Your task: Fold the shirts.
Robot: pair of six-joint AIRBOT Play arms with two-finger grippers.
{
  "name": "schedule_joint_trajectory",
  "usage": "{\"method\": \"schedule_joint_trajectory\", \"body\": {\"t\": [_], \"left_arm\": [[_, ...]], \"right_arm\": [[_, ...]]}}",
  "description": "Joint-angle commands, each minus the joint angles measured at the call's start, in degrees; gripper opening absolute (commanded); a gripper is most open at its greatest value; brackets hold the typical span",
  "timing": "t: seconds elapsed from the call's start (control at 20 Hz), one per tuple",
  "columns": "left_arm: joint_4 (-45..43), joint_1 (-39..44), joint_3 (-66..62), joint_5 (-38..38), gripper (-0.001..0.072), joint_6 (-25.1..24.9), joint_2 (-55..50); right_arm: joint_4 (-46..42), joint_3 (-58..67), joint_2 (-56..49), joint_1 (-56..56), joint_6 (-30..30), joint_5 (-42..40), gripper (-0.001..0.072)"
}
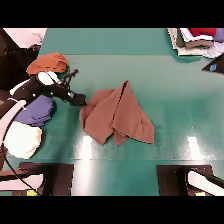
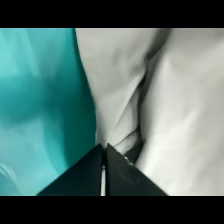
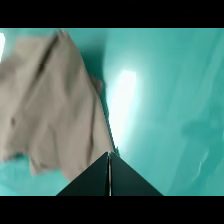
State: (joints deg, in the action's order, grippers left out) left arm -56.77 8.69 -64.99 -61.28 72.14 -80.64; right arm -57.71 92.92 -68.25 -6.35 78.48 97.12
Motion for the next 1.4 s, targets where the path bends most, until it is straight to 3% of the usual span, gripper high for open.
{"method": "schedule_joint_trajectory", "body": {"t": [0.0,0.05,0.15,0.2,0.25,0.35,0.5,0.85,0.9,1.0,1.35], "left_arm": [[-3.1,-0.3,-5.6,0.2,0.0021,-0.1,3.7],[-3.1,-0.3,-6.4,0.3,0.0021,-0.1,4.3],[-3.1,-0.3,-7.0,0.3,0.0021,-0.1,4.7],[-3.1,-0.3,-7.0,0.3,0.0021,-0.1,4.7],[-3.1,-0.3,-7.0,0.3,0.0021,-0.1,4.7],[-3.1,-0.3,-7.0,0.3,0.0021,-0.1,4.7],[-3.1,-0.3,-7.0,0.3,0.0021,-0.1,4.7],[-3.1,-0.3,-7.0,0.0,0.0021,-0.1,4.7],[-3.1,-0.3,-7.0,-0.2,0.0021,-0.1,4.7],[-3.1,-0.3,-7.0,-0.6,0.0021,0.0,4.7],[-11.2,-0.3,-20.4,4.4,0.0021,1.3,13.1]], "right_arm": [[-3.3,-17.0,5.0,-0.2,0.8,-3.9,0.0017],[-3.3,-23.8,6.6,0.2,0.8,-6.4,0.0064],[-3.2,-37.7,8.8,2.1,0.8,-11.9,0.0505],[-2.8,-44.0,8.9,3.6,0.8,-14.0,0.0505],[-1.4,-49.2,8.7,5.0,0.8,-15.9,0.05],[4.0,-57.4,7.1,8.4,-0.2,-20.7,0.0421],[10.9,-62.9,3.3,14.9,-2.6,-27.9,0.0422],[13.5,-57.3,-5.8,29.6,-3.6,-36.5,0.0409],[13.1,-55.6,-6.8,30.2,-3.6,-36.5,0.0249],[12.4,-52.8,-8.2,30.5,-3.6,-36.2,0.0013],[-4.0,-35.0,0.8,18.4,4.1,-26.7,0.0013]]}}
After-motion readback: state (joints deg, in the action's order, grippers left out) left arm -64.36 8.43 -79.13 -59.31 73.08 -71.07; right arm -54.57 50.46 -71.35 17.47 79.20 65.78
